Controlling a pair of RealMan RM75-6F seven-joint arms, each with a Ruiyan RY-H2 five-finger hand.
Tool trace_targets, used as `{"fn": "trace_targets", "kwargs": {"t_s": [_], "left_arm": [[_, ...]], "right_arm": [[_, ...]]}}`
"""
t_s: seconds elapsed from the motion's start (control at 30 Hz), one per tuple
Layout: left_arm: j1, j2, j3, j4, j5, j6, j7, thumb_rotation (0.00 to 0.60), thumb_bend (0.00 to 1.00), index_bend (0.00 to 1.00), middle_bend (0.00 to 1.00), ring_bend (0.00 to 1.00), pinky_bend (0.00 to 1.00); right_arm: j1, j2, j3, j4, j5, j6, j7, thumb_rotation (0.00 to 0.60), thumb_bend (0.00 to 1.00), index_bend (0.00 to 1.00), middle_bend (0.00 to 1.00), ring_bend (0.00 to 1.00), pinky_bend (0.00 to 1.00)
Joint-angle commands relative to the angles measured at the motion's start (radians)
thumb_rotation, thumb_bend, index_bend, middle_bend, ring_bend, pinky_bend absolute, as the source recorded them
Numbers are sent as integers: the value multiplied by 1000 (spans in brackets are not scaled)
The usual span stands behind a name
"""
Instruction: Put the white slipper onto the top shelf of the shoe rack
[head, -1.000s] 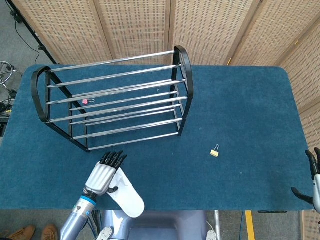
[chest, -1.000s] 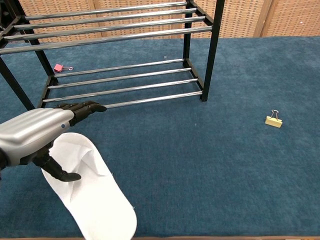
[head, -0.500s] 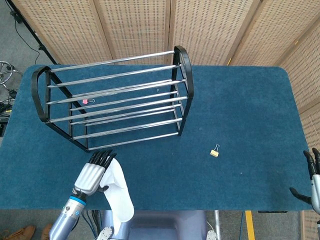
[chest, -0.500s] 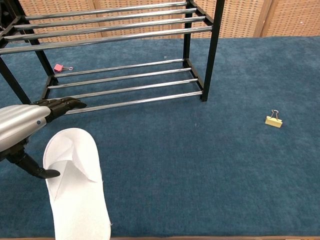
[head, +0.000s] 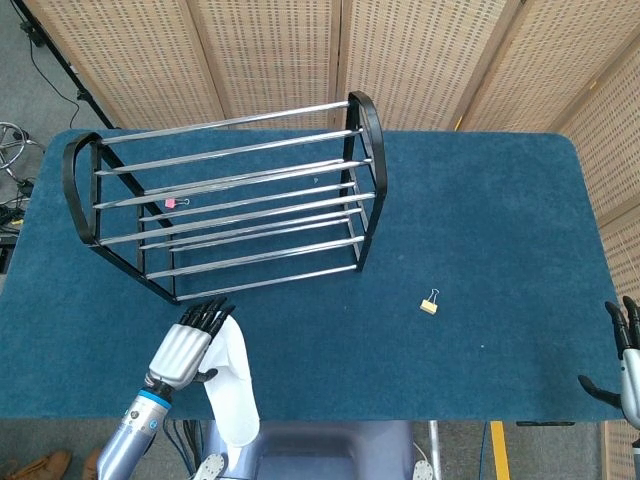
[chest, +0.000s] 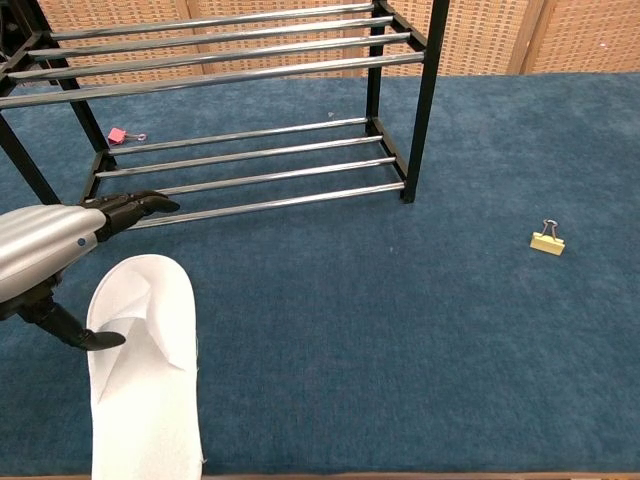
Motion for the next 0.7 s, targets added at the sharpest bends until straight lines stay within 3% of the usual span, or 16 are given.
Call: {"fn": "trace_targets", "kwargs": {"t_s": [0.03, 0.27, 0.43, 0.7], "left_arm": [[-2, -4, 3, 4, 3, -1, 5, 600, 217, 99, 84, 110, 271], [-2, -21, 5, 15, 0, 5, 32, 600, 290, 276, 227, 263, 434], [-1, -26, 7, 20, 9, 12, 42, 600, 312, 464, 389, 376, 510], [2, -40, 14, 43, 43, 33, 39, 600, 365, 583, 498, 462, 573]], "right_arm": [[0, 0, 0, 0, 0, 0, 0, 600, 0, 0, 0, 0, 0], [-1, 3, -1, -2, 0, 0, 3, 600, 0, 0, 0, 0, 0], [0, 3, -2, -2, 0, -3, 3, 600, 0, 0, 0, 0, 0], [1, 6, -3, -5, 3, -6, 4, 600, 0, 0, 0, 0, 0]]}}
